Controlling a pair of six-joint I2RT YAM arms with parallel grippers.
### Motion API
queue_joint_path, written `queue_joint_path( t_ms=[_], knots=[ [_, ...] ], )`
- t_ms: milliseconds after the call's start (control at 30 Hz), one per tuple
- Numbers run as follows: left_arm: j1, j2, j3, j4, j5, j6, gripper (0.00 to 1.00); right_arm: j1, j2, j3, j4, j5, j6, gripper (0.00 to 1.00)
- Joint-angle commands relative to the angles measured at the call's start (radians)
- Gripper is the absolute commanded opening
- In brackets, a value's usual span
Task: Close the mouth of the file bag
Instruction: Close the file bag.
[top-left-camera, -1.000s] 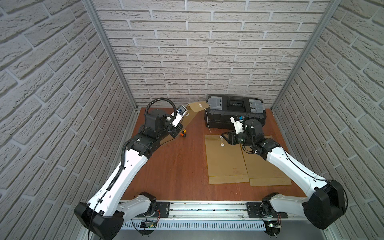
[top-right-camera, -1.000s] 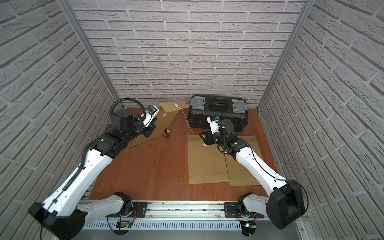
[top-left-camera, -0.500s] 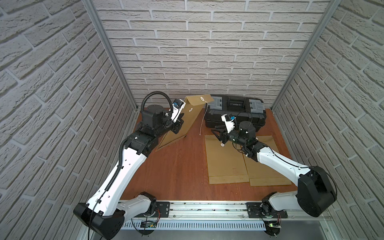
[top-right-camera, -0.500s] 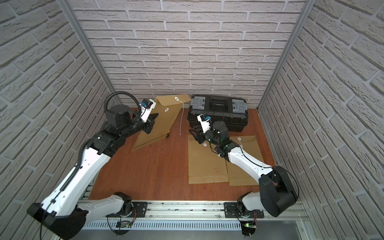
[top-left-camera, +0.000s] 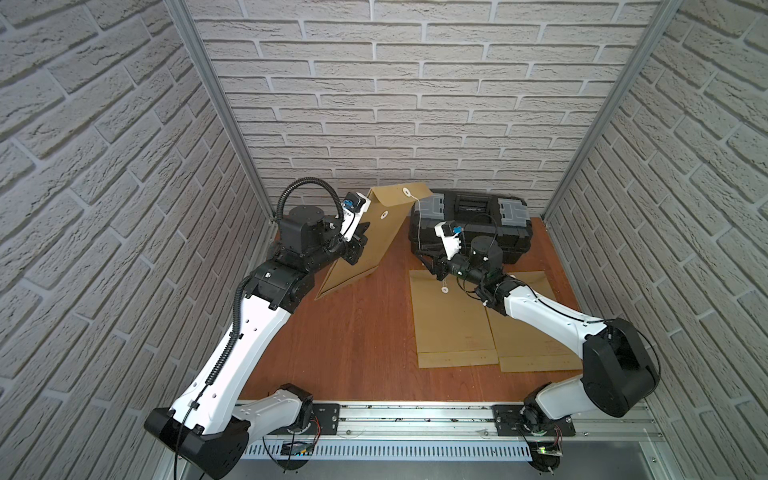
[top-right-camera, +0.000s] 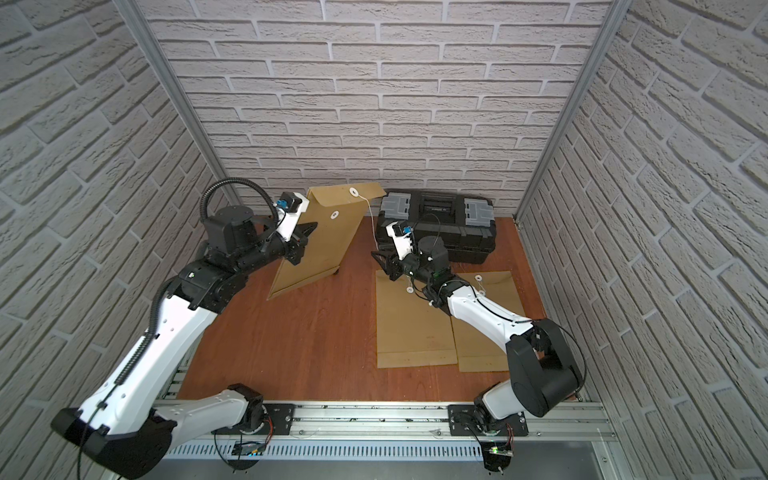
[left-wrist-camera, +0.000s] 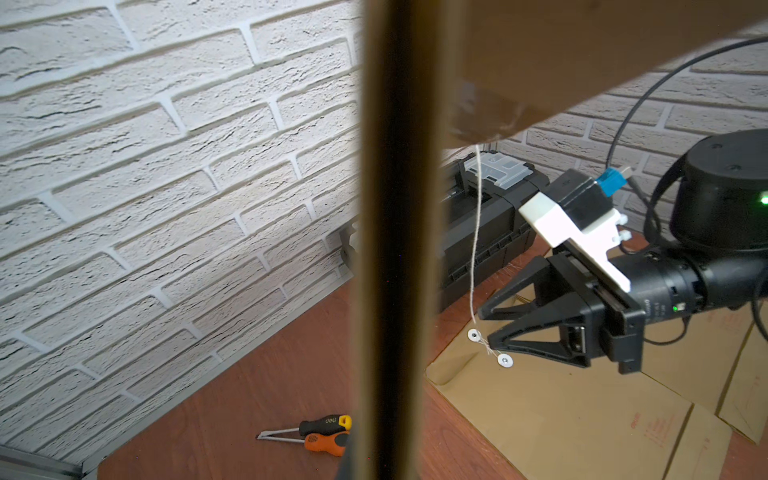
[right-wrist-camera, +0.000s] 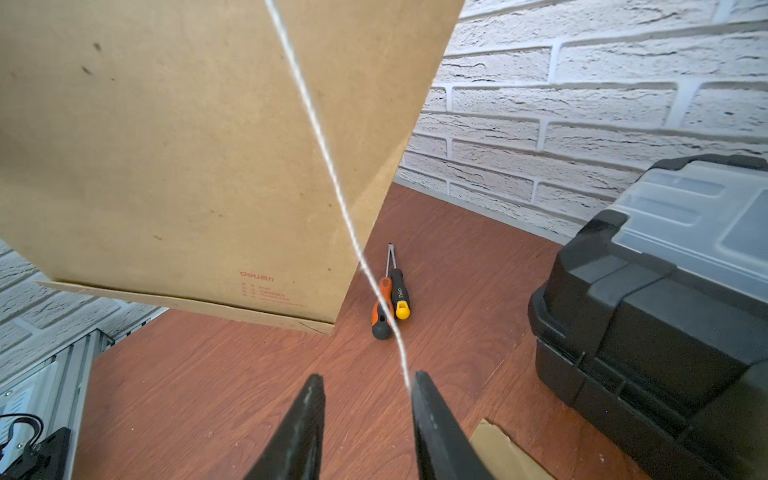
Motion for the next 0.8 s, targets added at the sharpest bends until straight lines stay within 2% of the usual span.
queue_joint_path(
  t_ms=[0,533,767],
  knots=[
    [-0.010,-0.002,0.037,0.033,0.014,-0.014,0.00,0.013,0.009,0.038,0.022,0.029,-0.024,0.36],
    [-0.020,-0.006,0.045,0.020,0.007,-0.013,0.00,0.031,0.043,0.061,0.018,0.027,-0.021,0.33],
    [-0.024,-0.009,0.051,0.020,0.013,-0.020,0.00,0.032,0.066,0.078,0.028,0.033,-0.013,0.28]
  ],
)
